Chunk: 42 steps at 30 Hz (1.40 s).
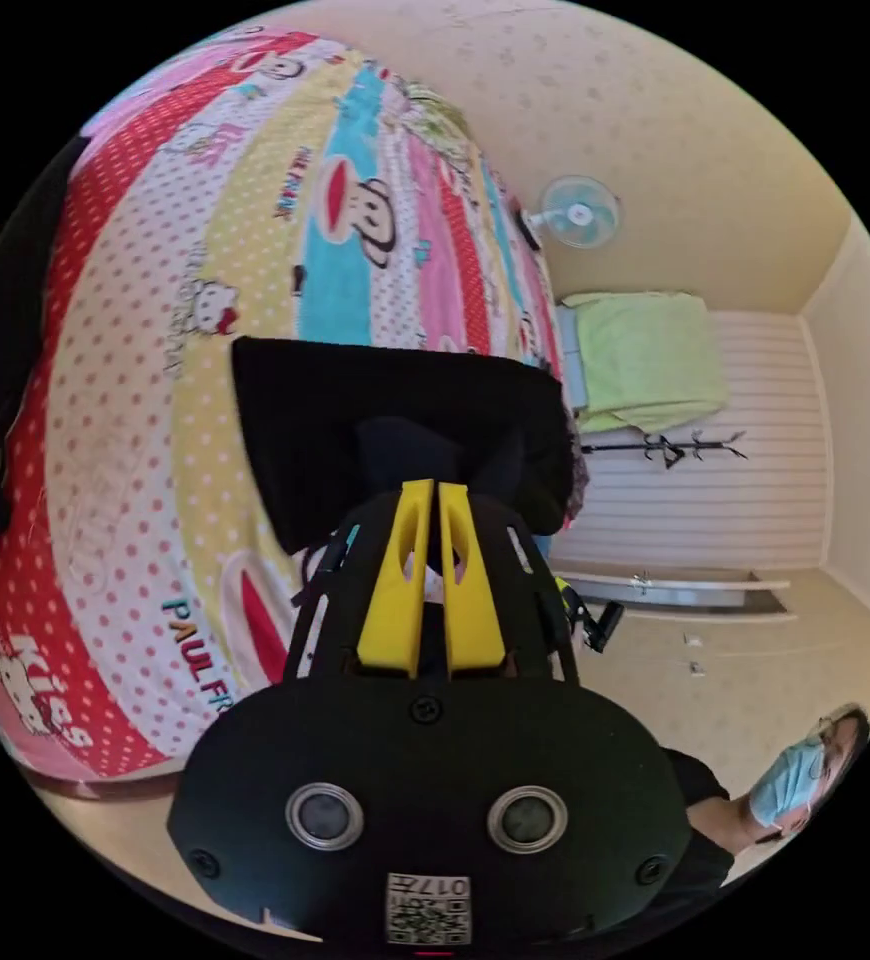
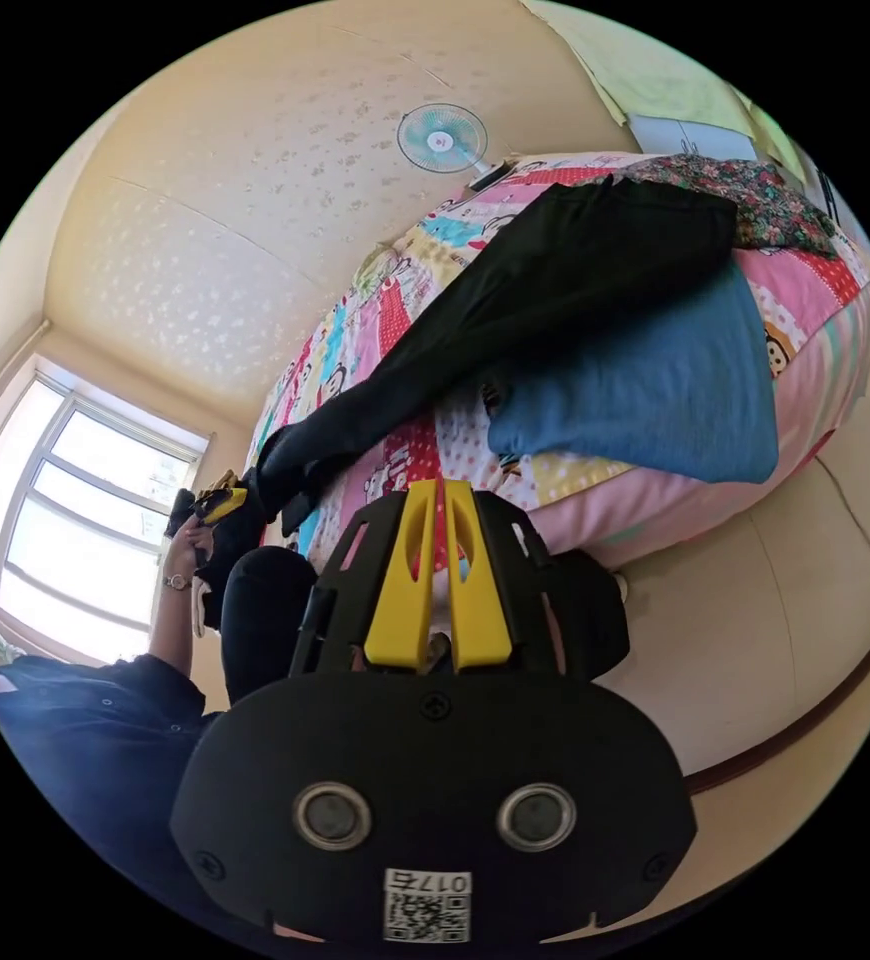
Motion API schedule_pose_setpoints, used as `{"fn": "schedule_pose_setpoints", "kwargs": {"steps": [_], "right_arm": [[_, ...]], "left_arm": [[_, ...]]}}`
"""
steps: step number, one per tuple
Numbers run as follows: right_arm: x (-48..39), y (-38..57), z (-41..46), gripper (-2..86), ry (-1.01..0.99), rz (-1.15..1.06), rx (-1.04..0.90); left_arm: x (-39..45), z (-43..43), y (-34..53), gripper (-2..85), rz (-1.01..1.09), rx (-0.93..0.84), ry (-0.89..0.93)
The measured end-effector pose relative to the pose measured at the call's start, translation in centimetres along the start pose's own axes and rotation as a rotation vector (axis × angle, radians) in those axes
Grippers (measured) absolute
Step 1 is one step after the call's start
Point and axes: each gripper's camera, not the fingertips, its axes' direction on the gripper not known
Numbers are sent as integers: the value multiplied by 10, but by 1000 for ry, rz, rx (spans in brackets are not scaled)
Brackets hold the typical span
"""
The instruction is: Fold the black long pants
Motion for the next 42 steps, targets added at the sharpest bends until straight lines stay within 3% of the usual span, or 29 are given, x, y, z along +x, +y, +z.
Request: {"fn": "schedule_pose_setpoints", "kwargs": {"steps": [6,10,13,15,17,19,22,26,30,32,34,38,40,42], "right_arm": [[-6,6,24,63,112,-65,-105],[-22,-12,48,76,119,-162,-157],[-49,-35,71,79,14,-252,-173],[-68,-51,92,78,-63,-281,-219],[-78,-56,101,76,-109,-305,-225],[-84,-56,108,73,-90,-335,-231],[-79,-50,113,73,-42,-319,-245],[-52,-35,104,72,-57,-247,-241],[-16,-20,88,72,-33,-165,-239],[-2,-16,81,73,-25,-131,-237],[9,-13,73,74,-15,-108,-224],[29,-16,63,75,29,-74,-210],[35,-21,65,75,21,-58,-212],[34,-33,70,77,-23,-60,-199]], "left_arm": [[-71,6,11,177,-185,81,-4],[-76,25,-27,162,-164,110,-12],[-61,47,-67,91,-176,-24,-322],[-20,76,-94,49,118,-292,-595],[1,75,-102,24,256,-403,-657],[10,50,-112,11,267,-408,-558],[18,-28,-132,3,237,-214,-270],[16,-92,-145,12,271,-2,-433],[-77,-93,-142,81,-15,103,-332],[-106,-82,-112,130,-39,159,-221],[-116,-60,-76,135,59,171,-118],[-87,18,-2,174,424,8,126],[-67,40,16,180,516,-12,118],[-36,63,22,164,610,-16,-76]]}}
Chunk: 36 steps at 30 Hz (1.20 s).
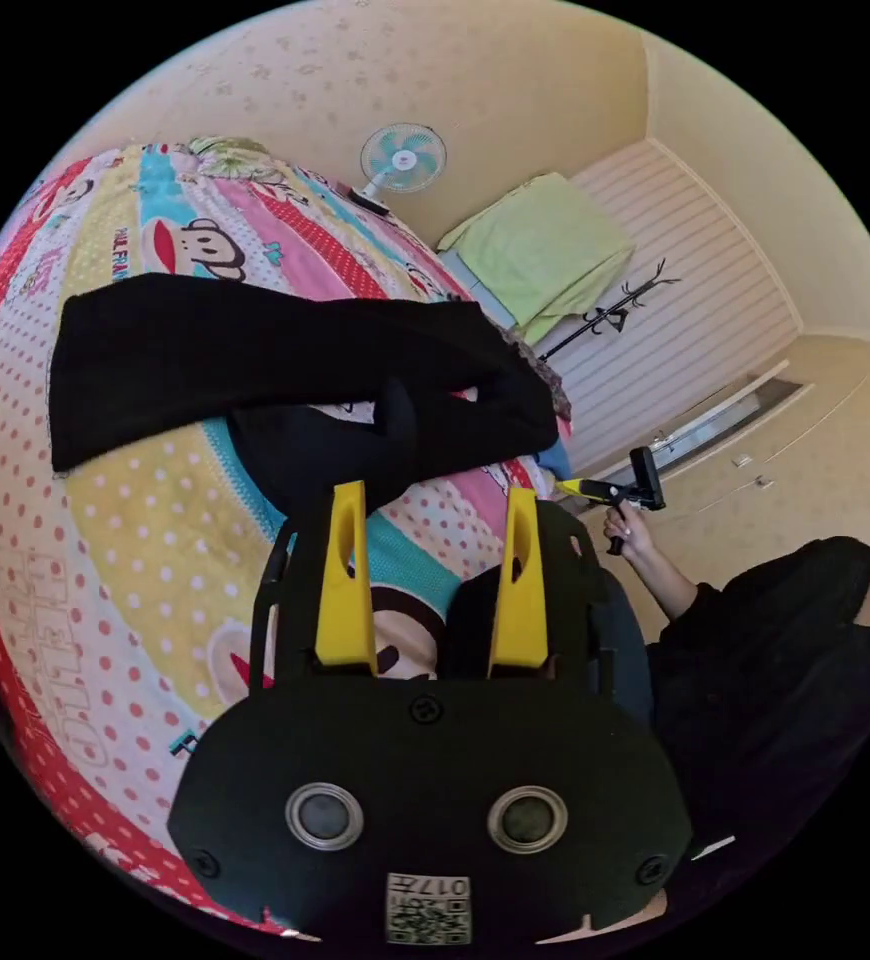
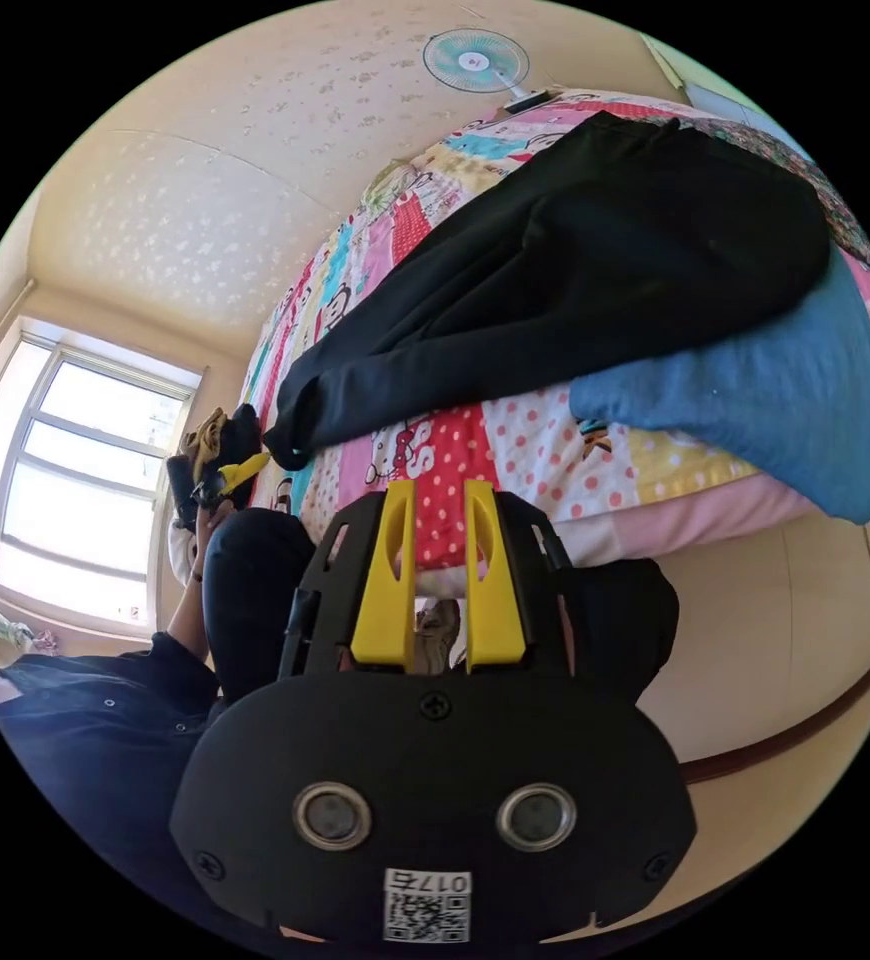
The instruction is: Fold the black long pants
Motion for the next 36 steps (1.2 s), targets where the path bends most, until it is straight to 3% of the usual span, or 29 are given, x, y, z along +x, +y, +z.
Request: {"fn": "schedule_pose_setpoints", "kwargs": {"steps": [3,5,8,10,12,17,18,22,24,26,28,31,34,36], "right_arm": [[-11,-13,-4,82,-74,-19,63],[-15,-17,-5,85,-107,-18,91],[-12,-18,-5,88,-151,-1,78],[-6,-12,-11,86,-167,15,87],[6,-1,-23,85,-160,33,100],[42,15,-45,85,-164,103,135],[51,16,-49,87,-177,119,146],[72,12,-49,104,-211,192,134],[80,7,-40,115,-261,255,113],[81,3,-28,119,-298,284,83],[79,0,-18,122,-321,309,50],[70,-2,-16,129,-330,303,54],[63,-2,-24,132,-312,286,56],[62,0,-30,125,-304,279,40]], "left_arm": [[15,35,-20,81,54,-129,-259],[8,67,-25,49,37,-265,-305],[-9,83,-26,5,-35,-447,-132],[-6,48,-24,-4,-34,-373,52],[9,-35,-11,-8,40,-144,239],[73,-168,82,-9,441,145,133],[76,-180,106,-8,430,158,91],[45,-169,155,1,128,-4,-5],[23,-142,177,74,-89,-89,-95],[19,-113,180,202,-135,-161,-62],[23,-88,173,224,-134,-177,-90],[15,-65,152,216,-148,-97,-203],[-4,-45,123,161,-100,-31,-51],[-13,-40,98,79,-82,-5,94]]}}
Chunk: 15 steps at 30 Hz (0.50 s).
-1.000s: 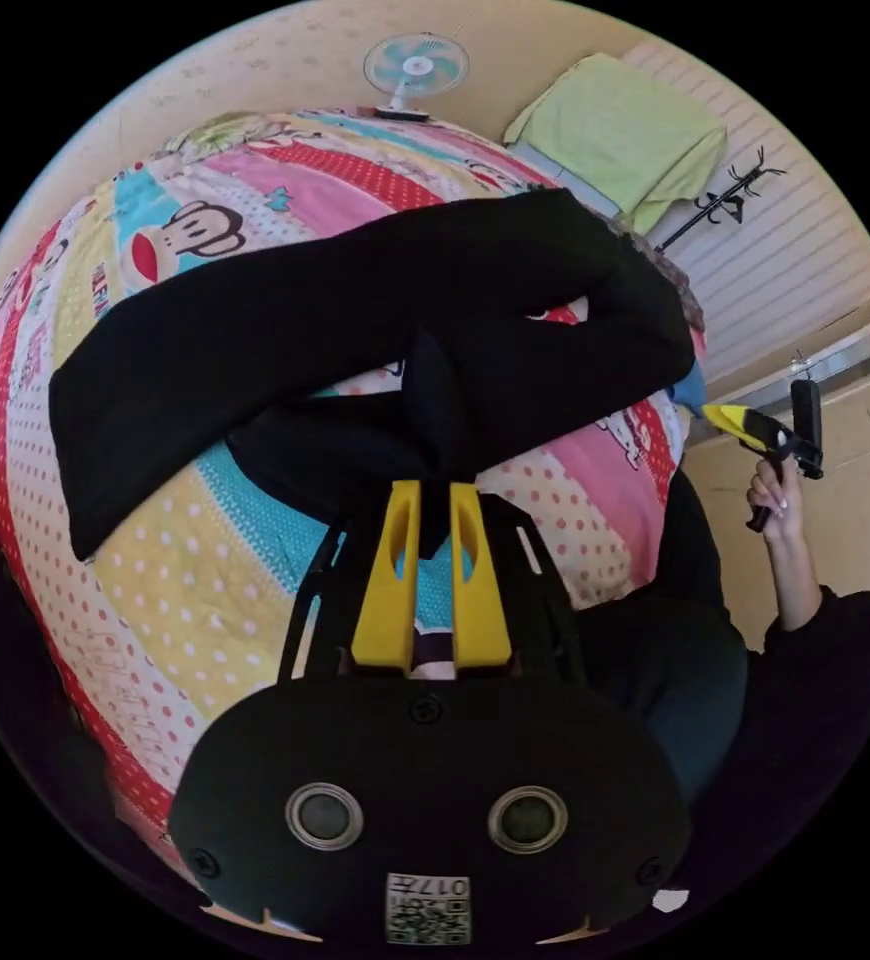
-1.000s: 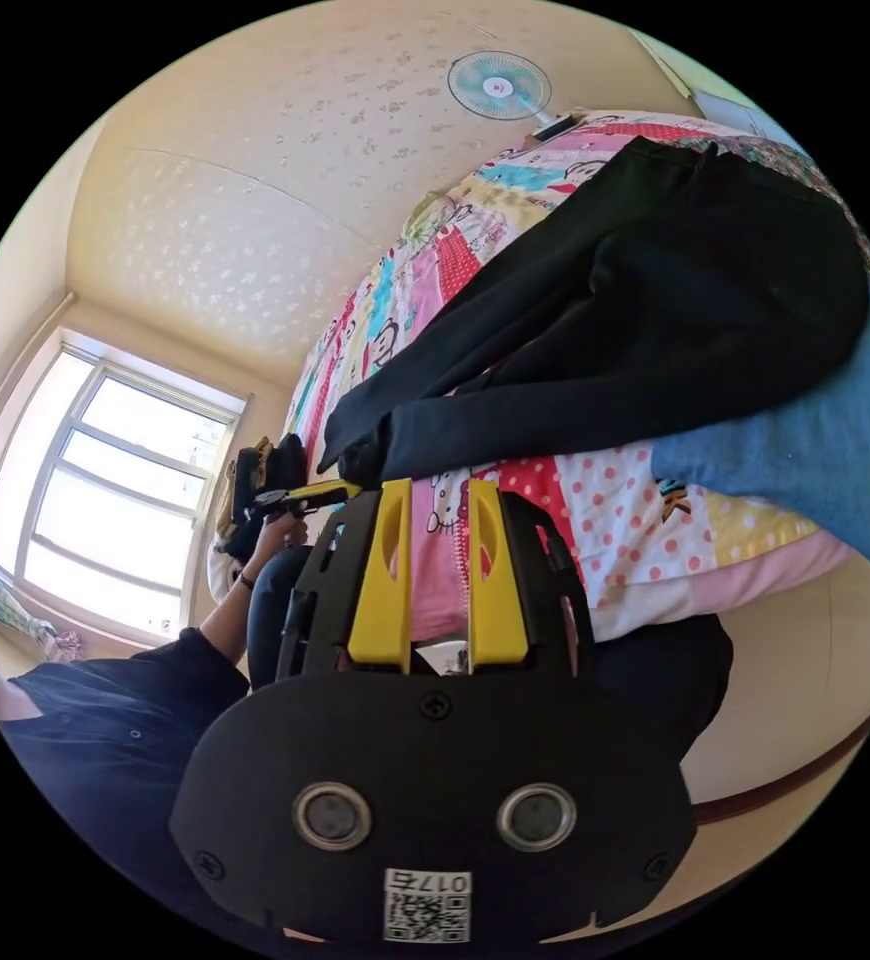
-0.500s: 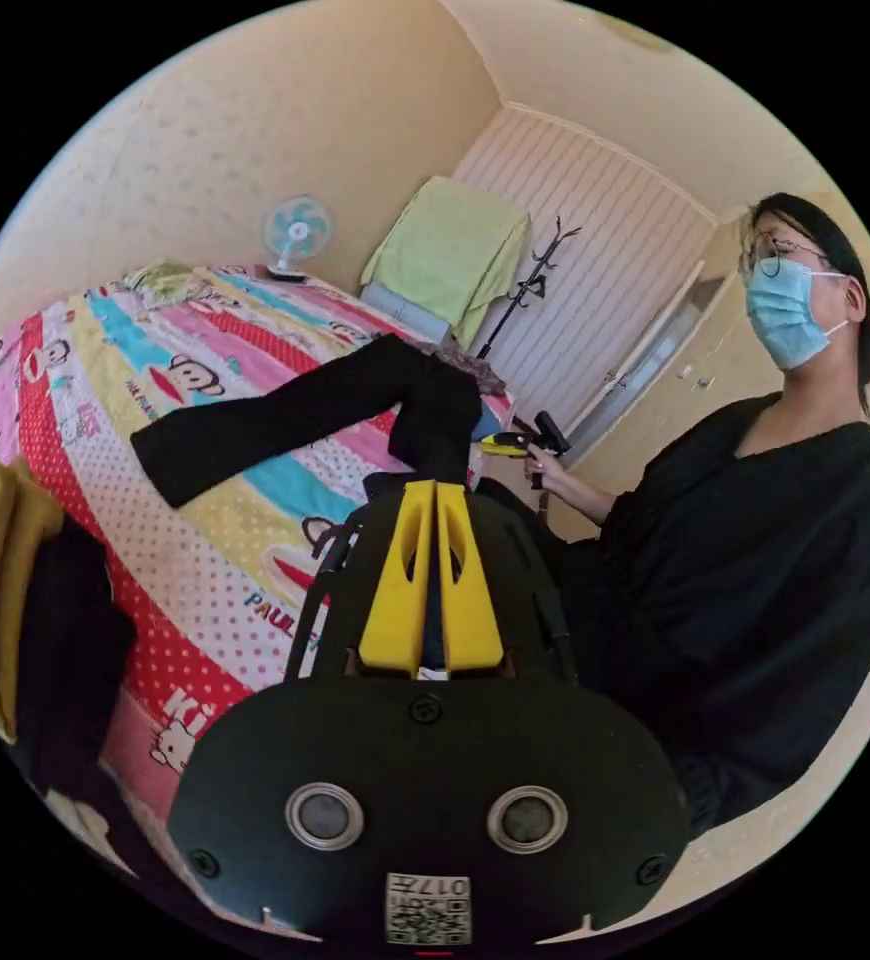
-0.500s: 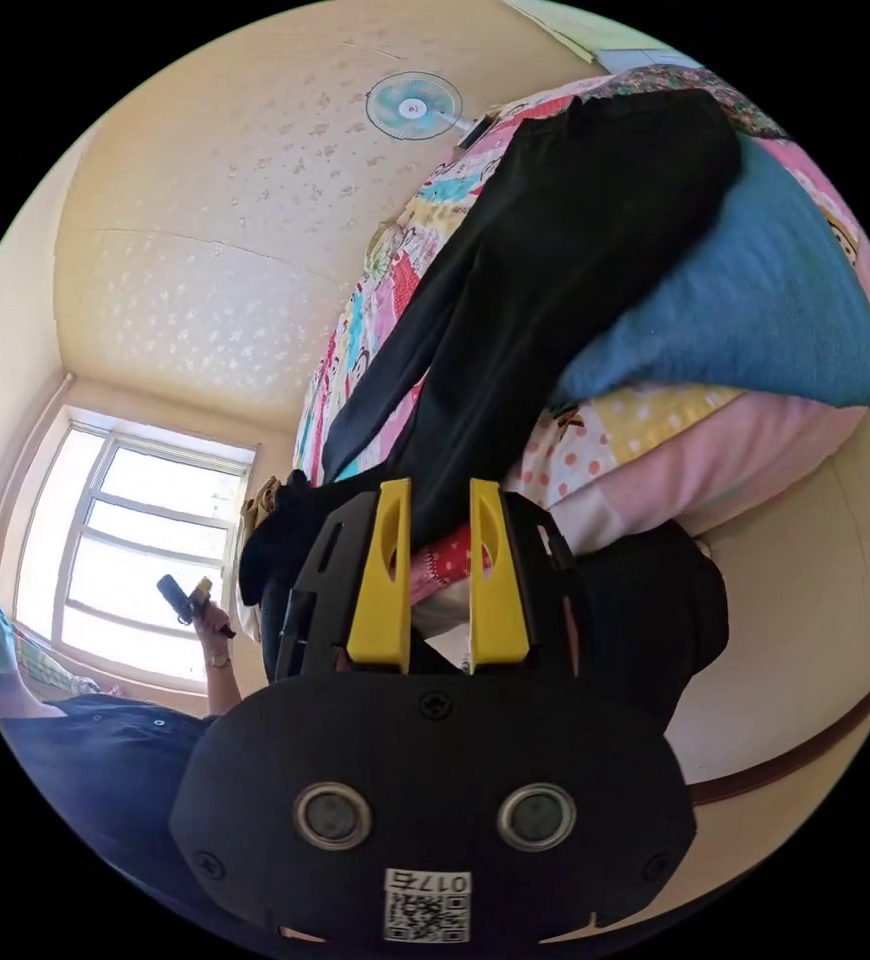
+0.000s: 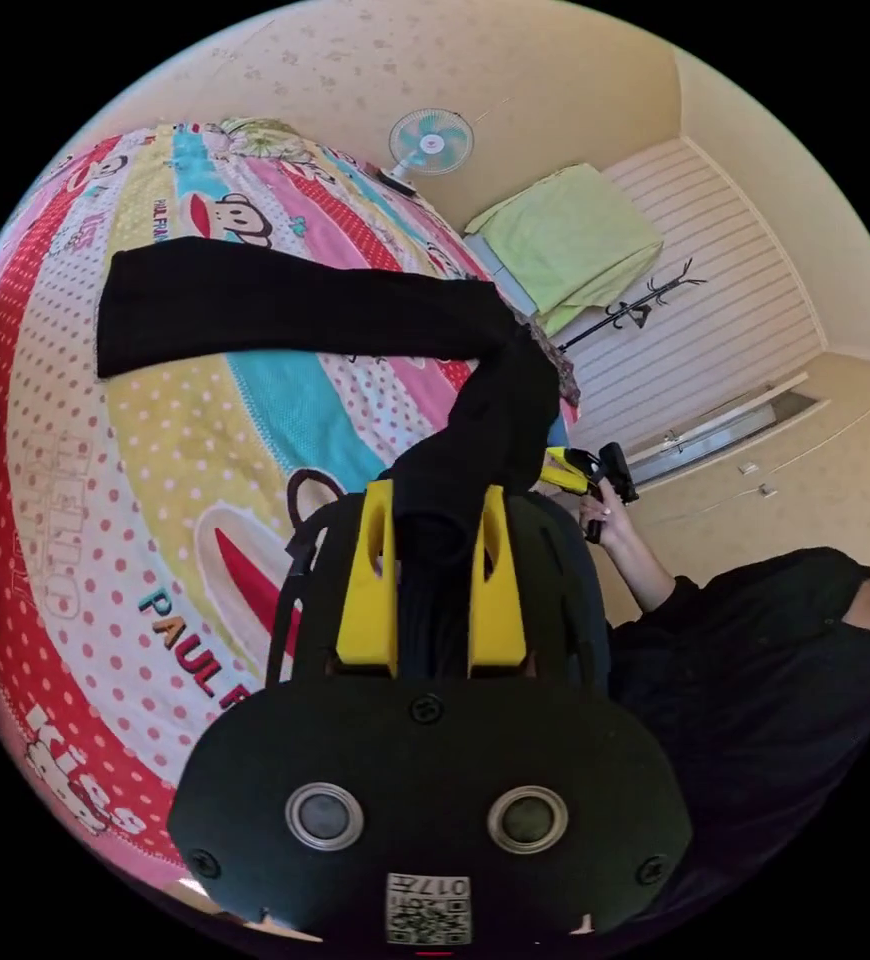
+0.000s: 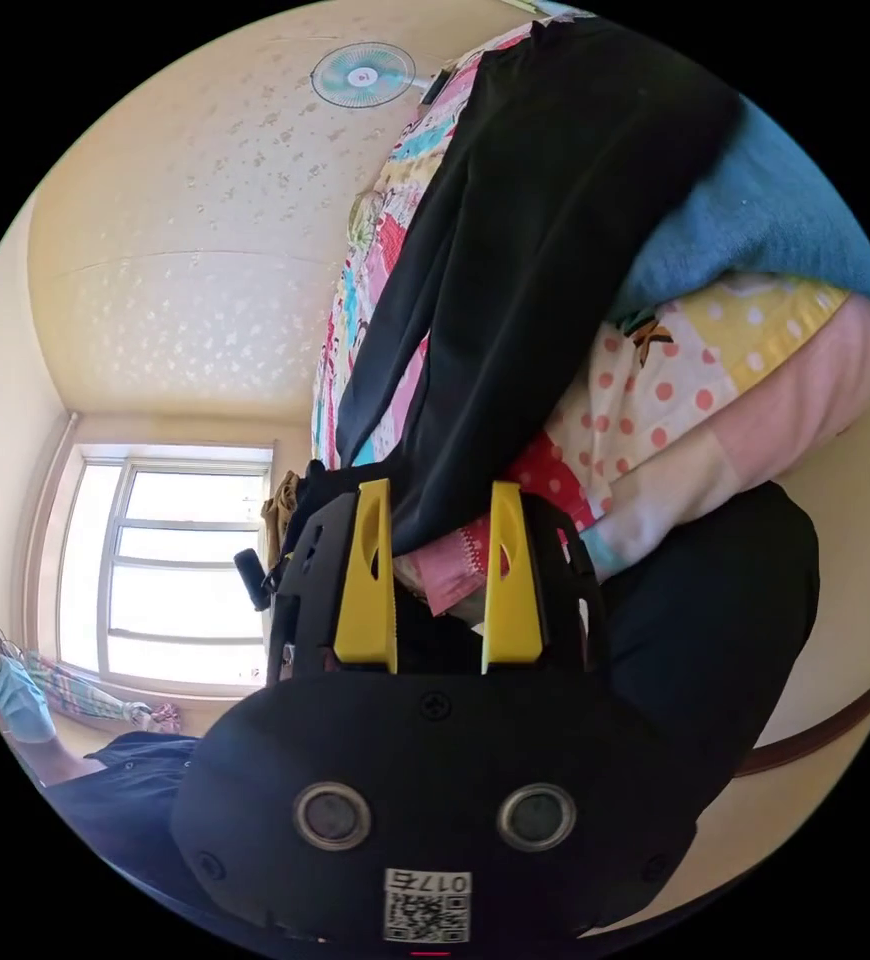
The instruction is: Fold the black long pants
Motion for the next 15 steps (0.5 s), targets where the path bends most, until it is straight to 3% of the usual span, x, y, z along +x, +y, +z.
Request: {"fn": "schedule_pose_setpoints", "kwargs": {"steps": [1,3,5,7,9,11,15], "right_arm": [[0,1,-2,117,-4,4,0],[-1,6,-16,74,-84,-21,28],[-3,11,-27,53,-140,-64,69],[-2,14,-34,54,-149,-69,88],[4,15,-35,70,-122,-33,73],[9,16,-33,75,-124,-3,63],[10,22,-36,73,-162,-5,74]], "left_arm": [[3,-5,-5,64,10,30,30],[8,-39,-23,40,-40,221,356],[14,-66,-33,23,-22,328,543],[11,-88,-42,19,-115,313,438],[-22,-106,-34,19,-419,229,173],[-54,-114,-8,17,-585,259,82],[-96,-114,70,82,-780,312,102]]}}
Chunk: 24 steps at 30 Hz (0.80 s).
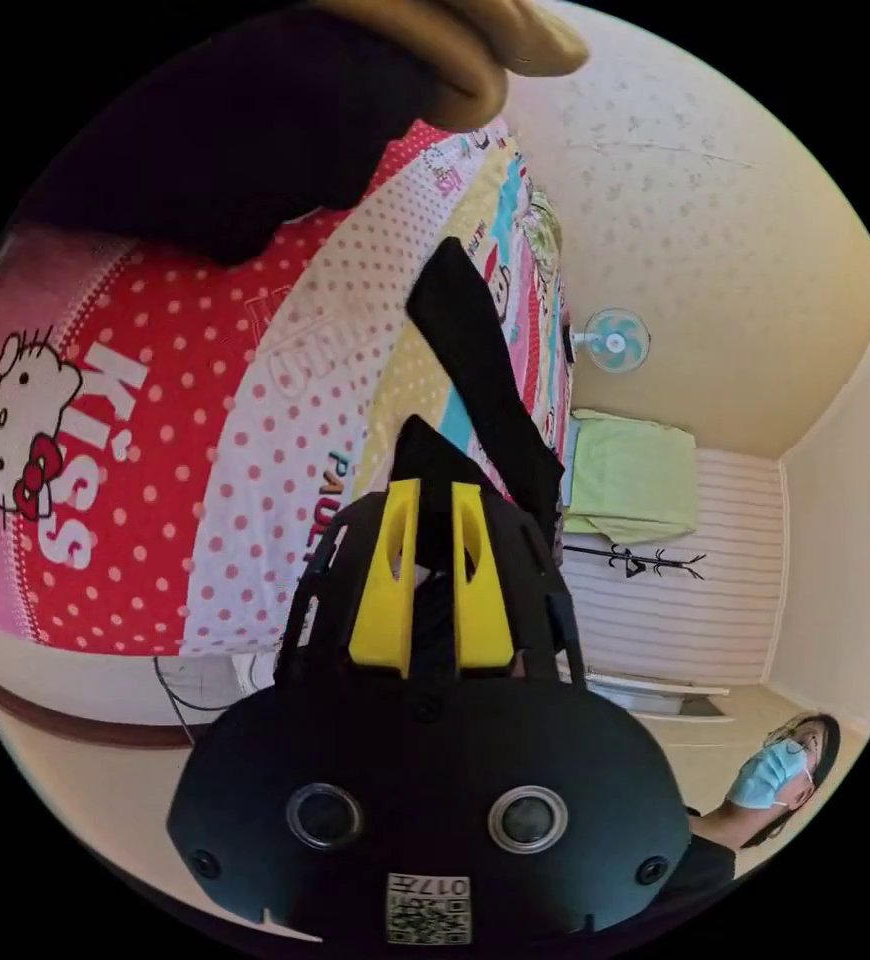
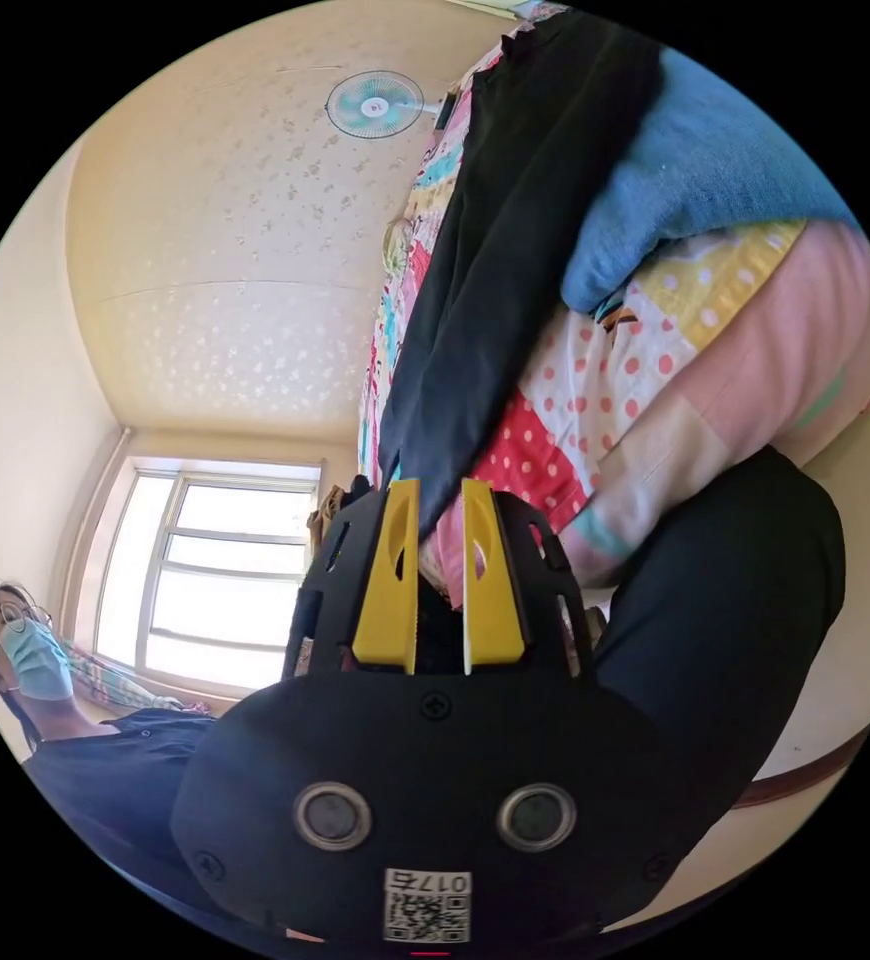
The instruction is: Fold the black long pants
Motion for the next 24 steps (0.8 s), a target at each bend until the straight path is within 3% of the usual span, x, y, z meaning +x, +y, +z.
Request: {"fn": "schedule_pose_setpoints", "kwargs": {"steps": [5,9,13,17,19,24], "right_arm": [[-7,-6,-14,73,73,-21,19],[-24,-22,-24,73,109,-62,59],[-47,-23,-20,71,98,-120,66],[-61,-9,-20,54,202,-175,82],[-61,-8,-31,46,280,-168,118],[-77,-60,-108,53,385,-151,278]], "left_arm": [[-7,22,18,159,64,-193,30],[-16,57,17,200,-74,-238,196],[-10,65,20,174,-123,-208,165],[-13,58,23,40,-134,-90,431],[1,56,23,39,-73,-139,500],[55,18,24,39,119,-221,436]]}}
